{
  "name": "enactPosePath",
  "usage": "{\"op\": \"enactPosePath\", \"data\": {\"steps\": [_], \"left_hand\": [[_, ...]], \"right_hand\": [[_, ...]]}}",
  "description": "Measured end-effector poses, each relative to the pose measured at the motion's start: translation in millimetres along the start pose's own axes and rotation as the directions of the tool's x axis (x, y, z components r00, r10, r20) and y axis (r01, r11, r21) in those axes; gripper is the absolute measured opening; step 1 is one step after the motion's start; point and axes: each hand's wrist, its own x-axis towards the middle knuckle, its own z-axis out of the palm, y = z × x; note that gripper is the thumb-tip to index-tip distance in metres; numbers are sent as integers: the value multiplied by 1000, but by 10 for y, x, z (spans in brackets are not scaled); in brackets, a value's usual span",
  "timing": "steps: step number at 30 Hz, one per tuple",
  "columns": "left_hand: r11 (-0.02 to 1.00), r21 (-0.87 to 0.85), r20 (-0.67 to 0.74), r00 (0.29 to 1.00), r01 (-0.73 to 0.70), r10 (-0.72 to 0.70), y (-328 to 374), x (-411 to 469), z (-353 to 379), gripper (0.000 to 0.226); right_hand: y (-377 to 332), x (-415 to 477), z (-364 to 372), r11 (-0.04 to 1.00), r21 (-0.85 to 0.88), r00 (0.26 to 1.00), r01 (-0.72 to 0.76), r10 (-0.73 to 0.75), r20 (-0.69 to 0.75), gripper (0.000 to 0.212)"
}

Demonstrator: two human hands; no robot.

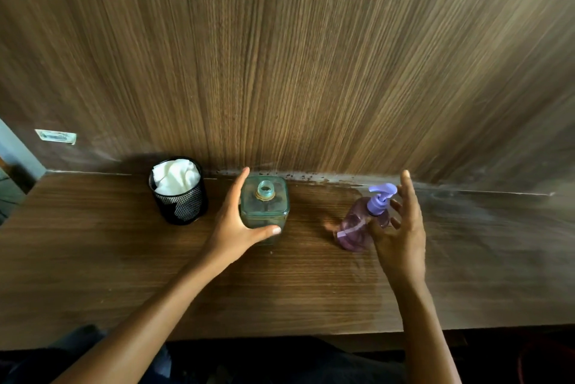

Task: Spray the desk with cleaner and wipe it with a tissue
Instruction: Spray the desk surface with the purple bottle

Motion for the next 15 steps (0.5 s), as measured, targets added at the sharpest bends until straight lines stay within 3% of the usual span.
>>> {"op": "enactPosePath", "data": {"steps": [7, 15], "left_hand": [[996, -85, -89, 996, 11, -19, 48, -251, -219, 100], [995, -96, -38, 999, 0, -4, 98, -643, -539, 101]], "right_hand": [[-101, -18, 15, 992, -126, 987, 26, -46, -154, 50], [-140, -37, 44, 994, -111, 979, -21, -2, -203, 45]]}}
